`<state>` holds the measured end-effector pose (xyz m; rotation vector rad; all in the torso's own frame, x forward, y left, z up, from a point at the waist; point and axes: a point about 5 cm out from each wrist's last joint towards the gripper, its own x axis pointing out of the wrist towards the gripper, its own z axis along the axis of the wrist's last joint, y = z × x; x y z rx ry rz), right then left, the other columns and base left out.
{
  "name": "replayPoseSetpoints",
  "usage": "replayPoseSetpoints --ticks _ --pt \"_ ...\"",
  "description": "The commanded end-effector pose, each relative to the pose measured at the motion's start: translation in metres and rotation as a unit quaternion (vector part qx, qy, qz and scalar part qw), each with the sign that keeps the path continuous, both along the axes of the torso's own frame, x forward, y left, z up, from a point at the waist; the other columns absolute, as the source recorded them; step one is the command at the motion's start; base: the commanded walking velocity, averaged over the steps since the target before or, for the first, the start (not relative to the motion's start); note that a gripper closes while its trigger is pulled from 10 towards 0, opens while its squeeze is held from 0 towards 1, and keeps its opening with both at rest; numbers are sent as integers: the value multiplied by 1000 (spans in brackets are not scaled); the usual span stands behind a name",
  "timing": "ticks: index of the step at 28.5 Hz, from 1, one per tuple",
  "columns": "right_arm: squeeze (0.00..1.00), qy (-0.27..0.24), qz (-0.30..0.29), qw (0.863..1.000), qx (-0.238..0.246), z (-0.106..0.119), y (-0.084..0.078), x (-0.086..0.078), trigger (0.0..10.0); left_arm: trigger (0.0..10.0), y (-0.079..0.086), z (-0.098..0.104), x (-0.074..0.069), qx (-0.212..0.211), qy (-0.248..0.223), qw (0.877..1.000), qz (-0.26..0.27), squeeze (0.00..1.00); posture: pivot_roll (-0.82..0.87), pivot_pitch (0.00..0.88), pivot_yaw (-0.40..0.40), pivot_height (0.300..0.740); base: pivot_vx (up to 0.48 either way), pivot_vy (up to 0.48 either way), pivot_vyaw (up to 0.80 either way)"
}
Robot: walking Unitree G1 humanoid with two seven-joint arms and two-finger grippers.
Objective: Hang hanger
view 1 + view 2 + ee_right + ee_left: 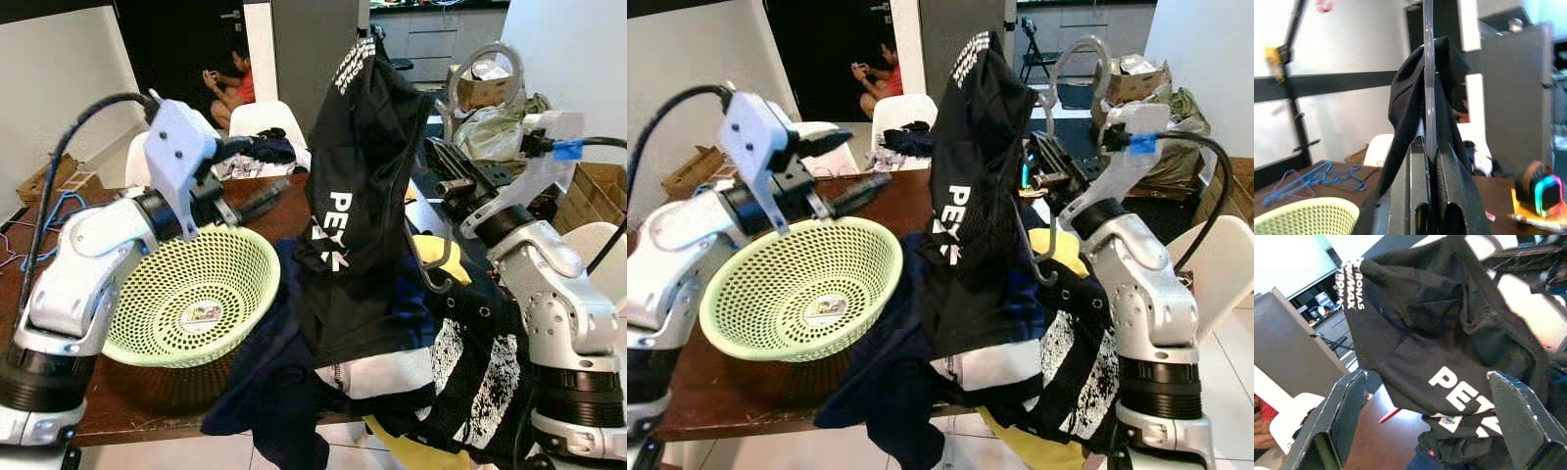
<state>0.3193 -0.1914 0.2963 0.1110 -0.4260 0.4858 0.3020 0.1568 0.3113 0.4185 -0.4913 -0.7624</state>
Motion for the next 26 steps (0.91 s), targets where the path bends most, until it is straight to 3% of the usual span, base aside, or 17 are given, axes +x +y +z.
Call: replayPoseSetpoints --ticks 1,5,6,8,10,12,14,16,17,18,21,22,23,26 --pt "0 -31 9 999 0 8 1 -5 10000 10000 4 9 -2 3 -10 1000 0 1000 8 0 0 740 0 0 0" --pt "0 -57 74 994 -51 6 1 -19 10000 10000 9 31 -5 -16 -36 999 -6 1000 13 0 -1 740 0 0 0" --pt "0 -63 113 988 -84 4 0 -27 10000 10000 12 47 -7 -27 -47 998 -17 0 19 0 1 740 0 0 0" --pt "0 -63 136 983 -103 3 0 -33 10000 10000 14 57 -9 -34 -52 998 -26 0 19 0 1 740 0 0 0" --pt "0 -96 131 986 -42 19 -12 -35 10000 10000 21 86 -9 -45 -80 995 -30 0 23 0 14 740 0 0 0" --pt "0 -106 121 987 -14 24 -17 -34 10000 10000 24 94 -10 -47 -90 994 -29 0 23 0 14 740 0 0 0" --pt "0 -106 121 987 -14 24 -17 -34 10000 10000 24 94 -10 -47 -90 994 -29 0 23 0 14 740 0 0 0" --pt "0 -108 121 986 36 24 -17 -32 10000 10000 24 99 -10 -45 -99 994 -30 0 19 0 25 740 0 0 0" --pt "0 -108 121 986 36 24 -17 -32 10000 10000 24 99 -10 -45 -99 994 -30 0 19 0 25 740 0 0 0" --pt "0 -100 118 988 22 18 -13 -31 10000 10000 22 96 -10 -40 -96 994 -33 0 15 0 25 740 0 0 0" --pt "0 -93 122 986 60 14 -11 -29 10000 10000 16 88 -8 -31 -90 995 -34 0 13 0 23 740 0 0 0" --pt "0 -93 122 986 60 14 -11 -29 10000 10000 16 88 -8 -31 -90 995 -34 0 13 0 23 740 0 0 0" --pt "0 -75 124 989 27 5 -8 -27 10000 10000 15 84 -6 -30 -84 996 -32 0 5 0 24 740 0 0 0" --pt "0 -71 128 989 33 4 -9 -27 10000 10000 15 79 -4 -29 -80 996 -27 0 5 0 23 740 0 0 0"
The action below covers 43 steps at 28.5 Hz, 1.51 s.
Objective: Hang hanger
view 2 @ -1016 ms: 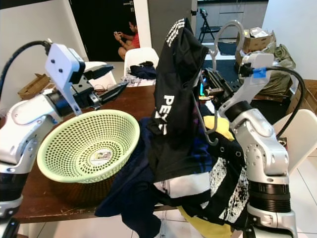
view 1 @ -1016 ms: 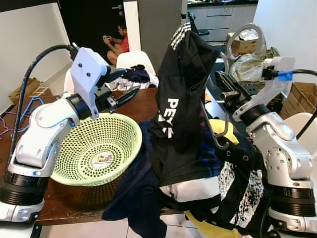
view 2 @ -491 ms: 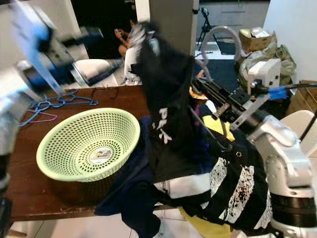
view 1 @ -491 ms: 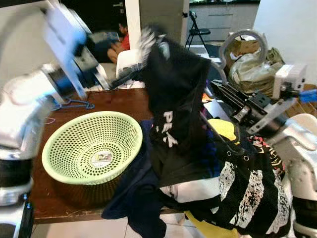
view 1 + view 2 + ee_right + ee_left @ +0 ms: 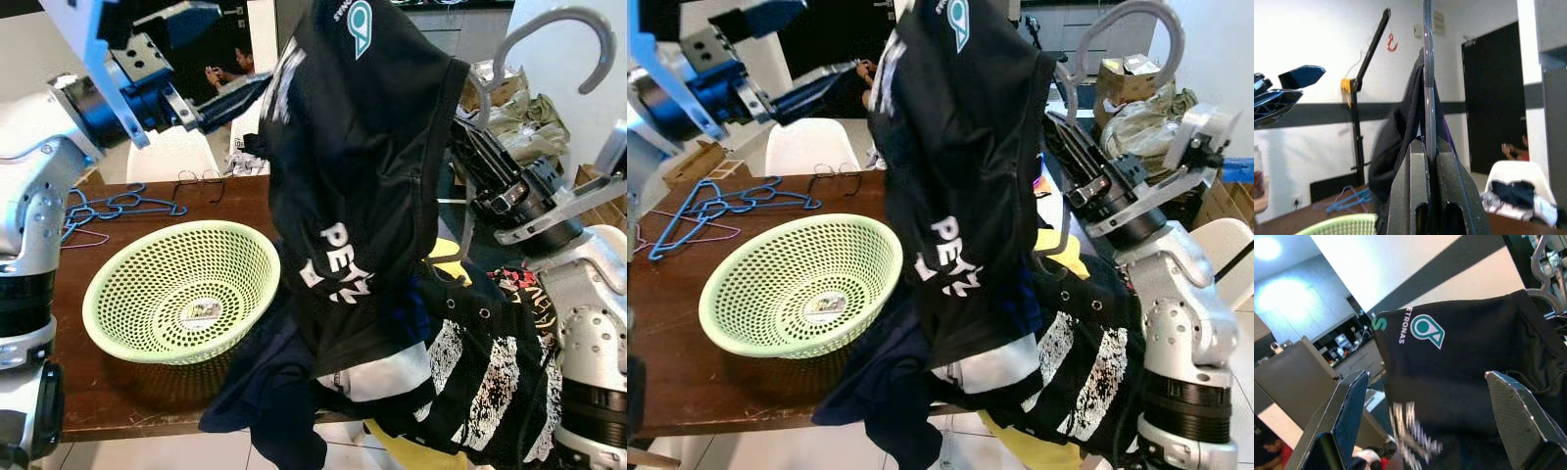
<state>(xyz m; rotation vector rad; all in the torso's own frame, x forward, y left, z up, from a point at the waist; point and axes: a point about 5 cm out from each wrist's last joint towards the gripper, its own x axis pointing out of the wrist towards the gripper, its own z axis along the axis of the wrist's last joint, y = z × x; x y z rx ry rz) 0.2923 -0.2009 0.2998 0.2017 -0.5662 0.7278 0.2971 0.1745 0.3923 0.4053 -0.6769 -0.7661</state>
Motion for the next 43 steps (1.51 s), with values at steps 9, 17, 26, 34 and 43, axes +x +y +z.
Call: replayPoseSetpoints --ticks 9,17,26,34,43 --pt "0 -15 31 999 5 7 2 -4 10000 10000 40 -35 24 -52 39 988 139 0 13 0 18 740 0 0 0" --pt "0 -21 47 999 0 12 7 -7 10000 10000 27 -123 25 163 70 965 195 0 10 0 10 740 0 0 0" --pt "0 -24 74 997 -2 14 16 -10 10000 10000 -7 -163 22 350 -62 920 164 0 17 0 5 740 0 0 0" --pt "0 -17 99 995 -6 10 26 -15 10000 10000 -44 -148 23 340 -193 912 125 0 -4 0 11 740 0 0 0" --pt "0 -14 109 994 -10 8 30 -17 10000 10000 -54 -138 23 325 -229 911 114 0 -7 0 12 740 0 0 0"
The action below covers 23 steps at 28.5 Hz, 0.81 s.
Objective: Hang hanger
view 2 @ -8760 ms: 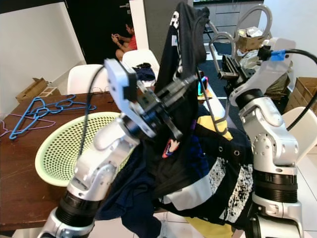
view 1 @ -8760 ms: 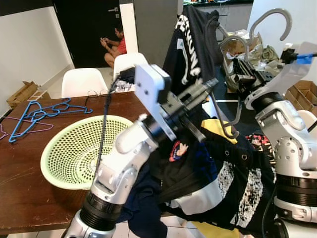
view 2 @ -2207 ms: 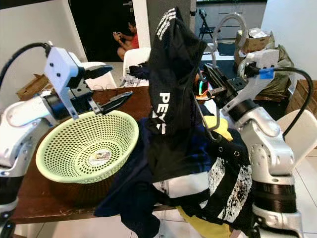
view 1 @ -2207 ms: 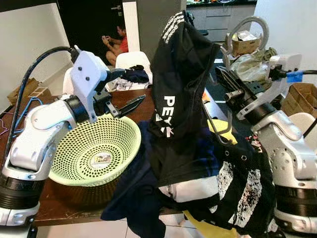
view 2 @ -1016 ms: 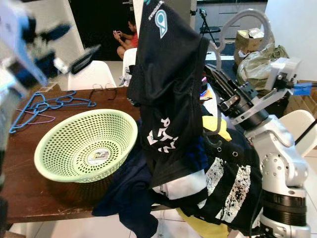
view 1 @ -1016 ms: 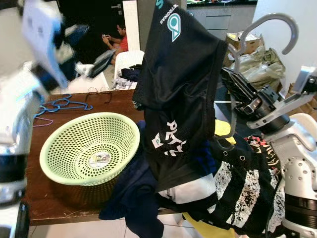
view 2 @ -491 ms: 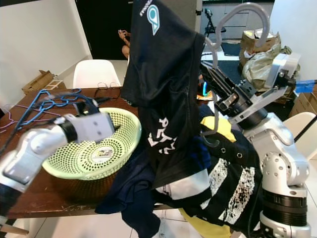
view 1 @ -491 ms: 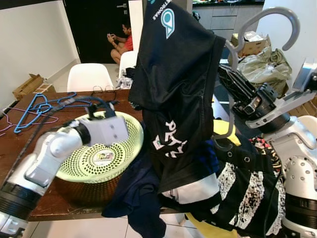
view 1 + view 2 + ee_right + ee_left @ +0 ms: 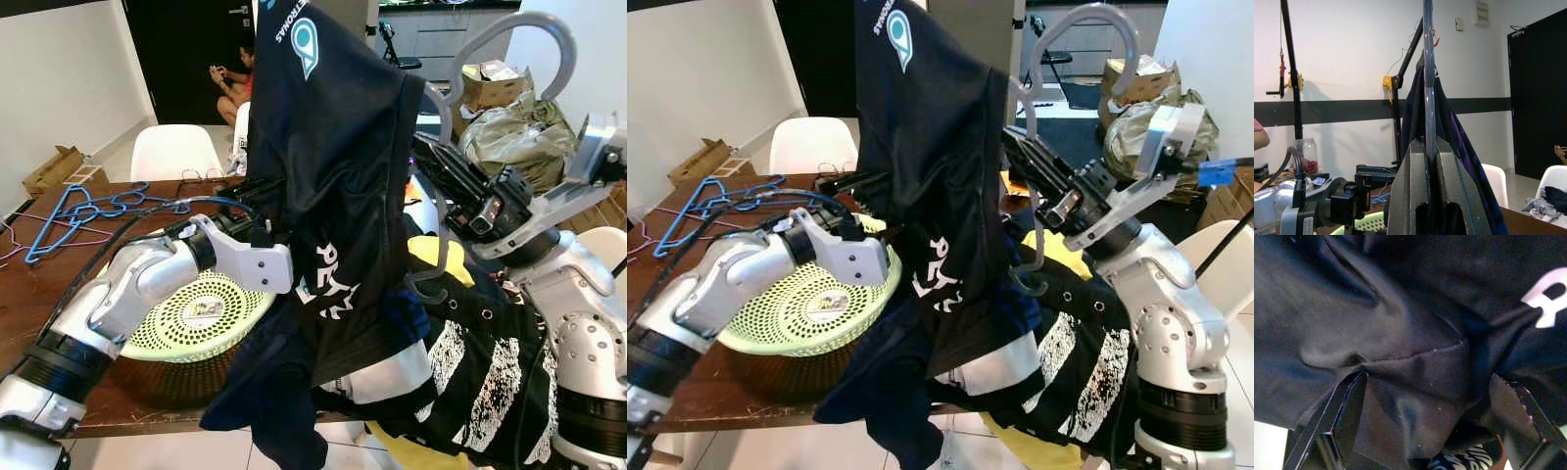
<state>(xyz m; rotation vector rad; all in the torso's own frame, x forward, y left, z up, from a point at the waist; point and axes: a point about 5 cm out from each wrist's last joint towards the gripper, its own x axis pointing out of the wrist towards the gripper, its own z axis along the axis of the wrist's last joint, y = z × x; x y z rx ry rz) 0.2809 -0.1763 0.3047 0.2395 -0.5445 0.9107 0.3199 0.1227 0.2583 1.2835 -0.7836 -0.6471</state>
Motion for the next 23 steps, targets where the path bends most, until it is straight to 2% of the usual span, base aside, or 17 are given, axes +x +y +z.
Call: replayPoseSetpoints --ticks 1,3,4,8,9,18,23 --pt "0 -14 18 1000 0 4 6 -5 10000 10000 -3 -4 0 2 5 1000 -7 0 -7 0 12 740 0 0 0" --pt "0 -14 18 1000 0 4 6 -5 10000 10000 -4 -4 0 1 3 1000 -10 0 -7 0 13 740 0 0 0" --pt "0 -13 18 1000 0 3 6 -5 10000 6745 -5 -3 0 -1 2 1000 -11 0 -8 0 13 740 0 0 0" --pt "0 -12 17 1000 -1 3 6 -6 10000 6745 -6 -3 1 -3 -2 1000 -12 0 -8 0 13 740 0 0 0" --pt "0 -12 17 1000 -2 3 6 -6 10000 0 -5 -1 1 -5 -5 1000 -13 0 -8 0 13 740 0 0 0" --pt "0 -9 14 1000 -3 2 5 -5 10000 0 -3 5 3 -5 -15 1000 -12 0 -5 0 12 740 0 0 0" --pt "0 -5 9 1000 -11 -1 5 -3 10000 0 4 21 3 -11 -39 999 -2 0 -4 0 10 740 0 0 0"
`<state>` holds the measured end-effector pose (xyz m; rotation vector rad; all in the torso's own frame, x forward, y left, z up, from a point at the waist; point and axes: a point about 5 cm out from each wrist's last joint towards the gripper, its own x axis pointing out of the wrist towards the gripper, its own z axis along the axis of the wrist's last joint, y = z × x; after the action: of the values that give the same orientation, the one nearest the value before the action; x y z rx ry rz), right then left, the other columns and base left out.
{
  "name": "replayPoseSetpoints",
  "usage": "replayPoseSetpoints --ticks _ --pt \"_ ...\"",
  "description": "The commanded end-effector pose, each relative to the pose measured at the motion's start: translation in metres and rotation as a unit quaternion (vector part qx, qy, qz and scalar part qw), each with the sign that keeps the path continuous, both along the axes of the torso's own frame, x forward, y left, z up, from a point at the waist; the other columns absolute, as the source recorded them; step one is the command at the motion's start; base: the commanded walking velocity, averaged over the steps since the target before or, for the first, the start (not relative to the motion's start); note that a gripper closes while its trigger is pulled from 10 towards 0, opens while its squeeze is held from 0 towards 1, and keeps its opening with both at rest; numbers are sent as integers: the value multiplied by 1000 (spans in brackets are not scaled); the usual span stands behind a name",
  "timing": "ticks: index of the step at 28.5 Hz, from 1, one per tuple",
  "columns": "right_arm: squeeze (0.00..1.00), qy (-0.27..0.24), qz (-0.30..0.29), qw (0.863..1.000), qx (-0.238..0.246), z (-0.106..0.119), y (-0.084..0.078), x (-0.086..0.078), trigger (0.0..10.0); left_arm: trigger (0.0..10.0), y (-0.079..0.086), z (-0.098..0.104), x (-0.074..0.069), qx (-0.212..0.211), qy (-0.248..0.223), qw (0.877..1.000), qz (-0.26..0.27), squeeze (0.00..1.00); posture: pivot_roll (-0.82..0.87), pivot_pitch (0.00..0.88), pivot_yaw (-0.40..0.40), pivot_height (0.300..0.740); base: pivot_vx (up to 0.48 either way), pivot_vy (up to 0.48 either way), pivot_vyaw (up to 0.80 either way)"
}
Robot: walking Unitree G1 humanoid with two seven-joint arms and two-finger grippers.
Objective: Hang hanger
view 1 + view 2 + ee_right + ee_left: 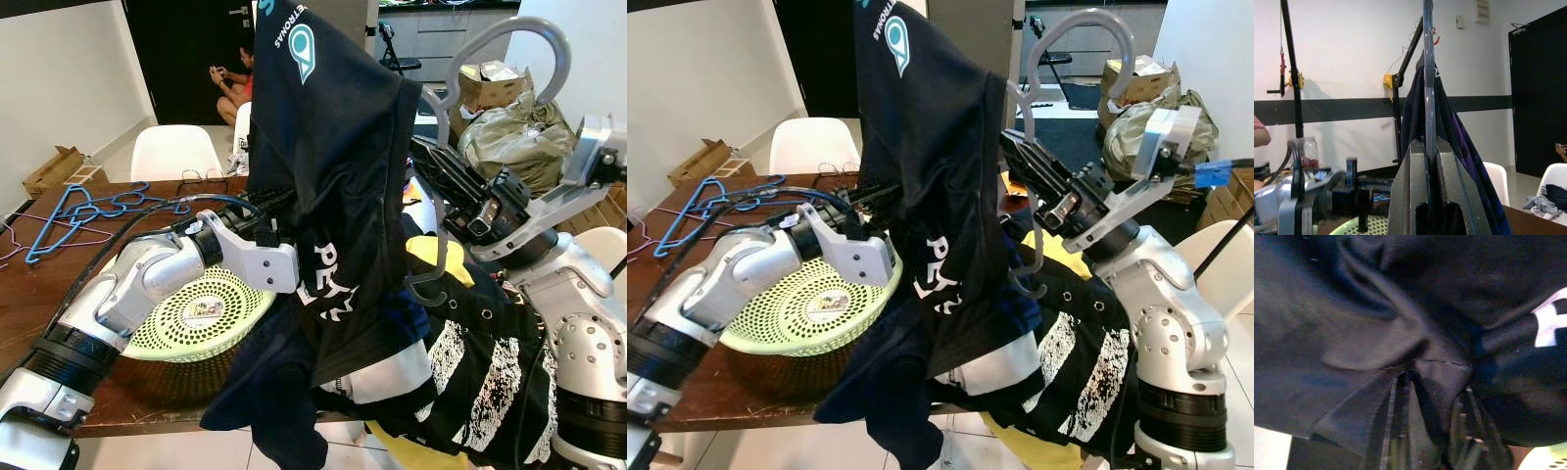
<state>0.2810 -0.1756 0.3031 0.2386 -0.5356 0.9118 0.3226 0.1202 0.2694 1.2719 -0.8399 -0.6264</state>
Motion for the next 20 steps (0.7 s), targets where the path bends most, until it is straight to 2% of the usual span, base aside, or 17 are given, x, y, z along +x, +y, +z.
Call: replayPoseSetpoints --ticks 1,5,6,9,11,12,14,16,20 --pt "0 -8 8 1000 -9 1 5 -4 10000 0 6 10 0 1 -17 1000 9 0 -4 0 10 740 0 0 0" --pt "0 -5 6 1000 -15 -1 4 -3 10000 0 10 21 0 -1 -33 999 12 0 -1 0 8 740 0 0 0" --pt "0 2 -2 1000 -25 -5 3 -2 10000 0 15 39 -1 -2 -56 998 17 0 -1 0 8 740 0 0 0" --pt "0 3 -5 1000 -28 -6 3 -2 10000 0 16 42 -2 -3 -61 998 18 0 0 0 8 740 0 0 0" --pt "0 13 -8 999 -39 -12 4 -1 10000 0 22 62 -3 -3 -89 996 25 0 2 0 8 740 0 0 0" --pt "0 13 -8 999 -39 -12 4 -1 10000 0 22 62 -3 -3 -89 996 25 0 2 0 8 740 0 0 0" --pt "0 42 -22 994 -96 -33 8 3 10000 0 24 89 -9 -3 -123 992 20 0 5 0 8 740 0 0 0" --pt "0 55 -32 991 -118 -42 8 5 10000 0 23 97 -12 -3 -133 991 15 0 5 0 8 740 0 0 0" --pt "0 98 -88 978 -160 -66 -9 14 10000 0 22 114 -17 2 -157 988 8 0 10 0 7 740 0 0 0"
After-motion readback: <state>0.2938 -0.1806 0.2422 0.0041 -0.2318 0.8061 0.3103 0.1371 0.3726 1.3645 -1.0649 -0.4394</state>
